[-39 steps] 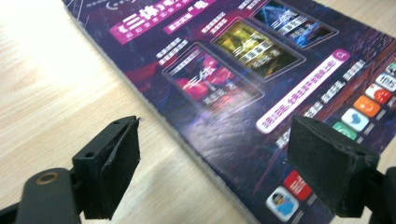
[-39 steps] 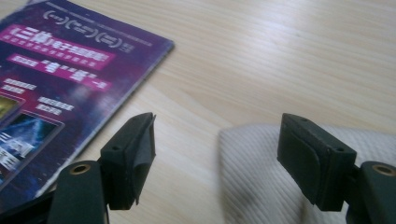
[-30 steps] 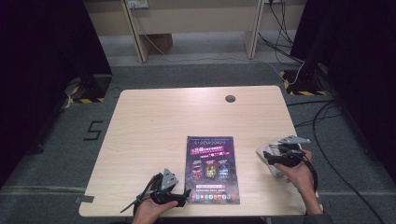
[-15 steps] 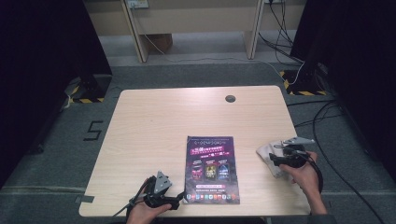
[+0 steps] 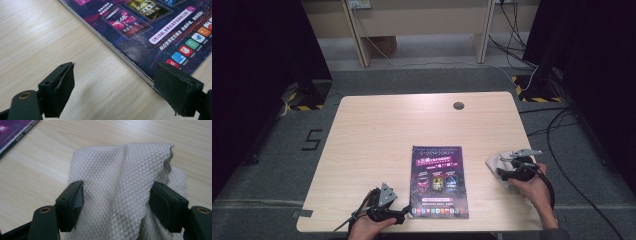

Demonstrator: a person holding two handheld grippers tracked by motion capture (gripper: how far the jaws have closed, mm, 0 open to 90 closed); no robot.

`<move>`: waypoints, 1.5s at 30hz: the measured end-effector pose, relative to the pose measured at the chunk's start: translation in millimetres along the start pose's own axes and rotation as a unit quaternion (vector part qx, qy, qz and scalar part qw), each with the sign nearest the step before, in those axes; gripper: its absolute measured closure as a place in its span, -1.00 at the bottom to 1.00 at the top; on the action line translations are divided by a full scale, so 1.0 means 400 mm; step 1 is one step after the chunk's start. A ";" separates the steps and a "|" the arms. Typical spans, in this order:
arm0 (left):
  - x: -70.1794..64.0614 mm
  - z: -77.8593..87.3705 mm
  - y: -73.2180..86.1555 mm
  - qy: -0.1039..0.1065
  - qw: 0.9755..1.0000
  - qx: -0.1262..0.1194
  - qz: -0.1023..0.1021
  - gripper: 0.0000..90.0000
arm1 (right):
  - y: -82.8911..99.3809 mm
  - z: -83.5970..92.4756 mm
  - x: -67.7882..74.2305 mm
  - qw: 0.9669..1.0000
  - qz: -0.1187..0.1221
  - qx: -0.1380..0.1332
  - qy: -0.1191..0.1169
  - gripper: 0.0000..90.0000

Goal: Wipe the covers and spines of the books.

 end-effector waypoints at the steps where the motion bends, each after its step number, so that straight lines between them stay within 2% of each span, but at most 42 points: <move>1: 0.000 0.000 0.000 -0.001 1.000 0.000 0.000 -0.64 | -0.003 0.001 0.006 1.000 0.001 -0.001 -0.003 -0.34; 3: 0.000 -0.001 0.000 -0.002 1.000 0.000 -0.001 -0.64 | -0.005 -0.002 0.016 1.000 0.008 0.000 -0.010 -0.36; 6: 0.001 -0.001 0.001 -0.003 1.000 0.002 -0.003 -0.63 | -0.002 -0.013 0.026 1.000 0.027 0.011 -0.006 -0.38; 8: 0.002 -0.001 0.001 -0.005 1.000 0.001 -0.003 -0.63 | -0.003 -0.012 0.028 1.000 0.026 0.011 -0.006 -0.33; 15: 0.003 -0.002 0.001 -0.007 1.000 0.002 -0.003 -0.63 | -0.003 -0.005 0.035 0.999 0.032 0.000 -0.024 0.27; 18: 0.003 -0.002 0.001 -0.007 1.000 0.002 -0.002 -0.63 | -0.003 -0.003 0.035 0.999 0.032 -0.001 -0.027 0.47; 21: 0.002 -0.002 0.001 -0.007 1.000 0.003 -0.005 -0.63 | -0.003 -0.002 0.031 0.999 0.032 -0.002 -0.019 0.60; 26: 0.001 -0.003 -0.002 -0.006 1.000 -0.001 -0.003 -0.63 | -0.012 0.006 0.028 0.999 0.034 -0.011 -0.014 0.66; 31: 0.000 -0.004 -0.008 -0.006 1.000 -0.009 0.003 -0.62 | -0.045 0.039 0.028 0.998 0.025 -0.049 -0.011 0.65; 34: -0.005 -0.008 -0.016 -0.001 1.000 -0.020 0.017 -0.62 | -0.068 0.057 0.036 0.997 0.026 -0.071 -0.013 0.65; 37: -0.012 -0.019 -0.022 0.006 0.999 -0.022 0.026 -0.62 | -0.095 0.065 0.058 0.995 0.031 -0.088 -0.023 0.65; 41: -0.022 -0.034 -0.030 0.013 0.999 -0.019 0.032 -0.62 | -0.133 0.060 0.104 0.993 0.055 -0.095 -0.038 0.65; 43: -0.030 -0.038 -0.034 0.025 0.999 -0.022 0.040 -0.62 | -0.153 0.053 0.130 0.992 0.064 -0.096 -0.046 0.64; 45: -0.036 -0.041 -0.036 0.024 0.999 -0.021 0.034 -0.61 | -0.176 0.039 0.159 0.991 0.079 -0.097 -0.055 0.64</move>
Point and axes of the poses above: each handheld gripper's, and its own axes: z roughly backward along the jaws, y roughly out of its underside, x roughly to its left, the point moved 6 cm from there along -z, roughly forward along the jaws, and after that the axes turned 10 degrees about z, right-handed, at the moved point
